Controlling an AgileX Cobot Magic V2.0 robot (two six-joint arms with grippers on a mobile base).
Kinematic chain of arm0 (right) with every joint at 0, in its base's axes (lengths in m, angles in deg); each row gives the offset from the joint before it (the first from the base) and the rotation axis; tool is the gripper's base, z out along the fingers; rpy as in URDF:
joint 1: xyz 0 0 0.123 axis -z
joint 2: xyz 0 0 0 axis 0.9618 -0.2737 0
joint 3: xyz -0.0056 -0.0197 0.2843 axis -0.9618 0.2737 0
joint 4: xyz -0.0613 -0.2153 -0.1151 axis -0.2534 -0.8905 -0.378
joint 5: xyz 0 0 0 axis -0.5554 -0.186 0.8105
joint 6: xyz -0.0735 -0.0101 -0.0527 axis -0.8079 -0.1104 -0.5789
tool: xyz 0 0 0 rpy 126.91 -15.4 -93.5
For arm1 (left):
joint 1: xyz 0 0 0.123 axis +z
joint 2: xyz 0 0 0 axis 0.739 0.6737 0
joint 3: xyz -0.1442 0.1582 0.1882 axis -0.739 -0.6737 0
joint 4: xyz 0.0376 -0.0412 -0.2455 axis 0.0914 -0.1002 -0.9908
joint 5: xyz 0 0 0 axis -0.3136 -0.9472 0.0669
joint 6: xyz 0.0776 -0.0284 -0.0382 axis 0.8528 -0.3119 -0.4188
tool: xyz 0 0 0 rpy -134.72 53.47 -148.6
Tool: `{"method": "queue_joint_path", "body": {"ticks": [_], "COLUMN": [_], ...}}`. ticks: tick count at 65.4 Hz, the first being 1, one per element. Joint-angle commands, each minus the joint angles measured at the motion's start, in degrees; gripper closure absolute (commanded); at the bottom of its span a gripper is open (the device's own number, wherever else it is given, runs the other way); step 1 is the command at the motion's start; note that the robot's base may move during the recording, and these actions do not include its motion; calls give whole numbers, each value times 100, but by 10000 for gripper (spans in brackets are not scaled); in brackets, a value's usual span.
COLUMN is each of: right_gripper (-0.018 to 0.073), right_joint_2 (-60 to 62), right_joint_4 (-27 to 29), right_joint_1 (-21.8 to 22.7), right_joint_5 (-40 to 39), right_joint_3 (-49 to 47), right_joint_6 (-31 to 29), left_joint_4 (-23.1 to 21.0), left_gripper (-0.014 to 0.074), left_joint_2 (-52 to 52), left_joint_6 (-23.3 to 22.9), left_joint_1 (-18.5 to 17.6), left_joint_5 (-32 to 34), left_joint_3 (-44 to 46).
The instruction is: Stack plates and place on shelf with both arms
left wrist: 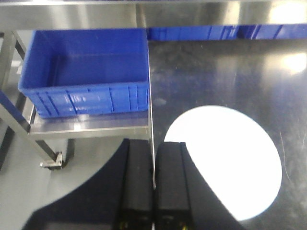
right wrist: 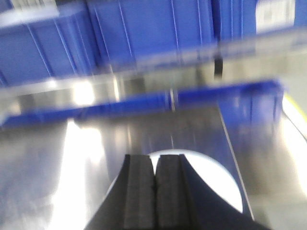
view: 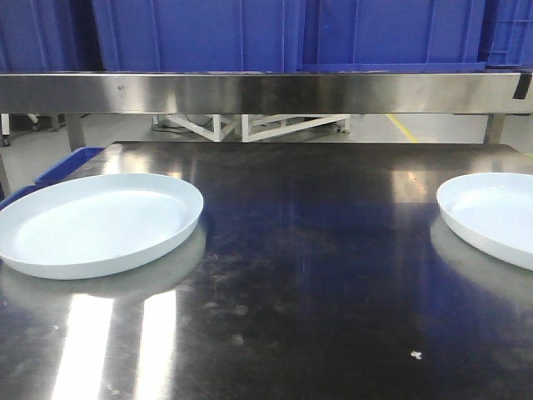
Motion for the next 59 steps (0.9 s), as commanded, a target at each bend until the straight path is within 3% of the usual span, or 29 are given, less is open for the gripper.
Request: {"method": "queue_joint_path", "body": {"ticks": [1,16,39,53,59], "right_gripper": [508,508,508,505,403], "right_joint_2": [-866,-2392,-2555,-2555,-2555], "right_joint_4": [-124,-141,-141,-141,-141], "right_joint_1": [14,14,14,14,14], "right_joint_5": [212,968,-71,-7,64], "right_joint_3": [-588,-1492,-1556,-1556,-1556], "right_joint_6": [-170,-356,-356,-356,-356], "left_joint_4": [-49,-49,-61,-72,-72], "left_gripper": [496,496,496,496,494], "left_joint_2": [-25,-25,-25,-25,-25], "left_joint_6": [-59,-59,-59,-59,-59], "left_joint_1": [-9,-9,-9,-9,-9], "left_joint_5": [569,640,648,648,648], "left_joint_3": [229,229,229,229,229]}}
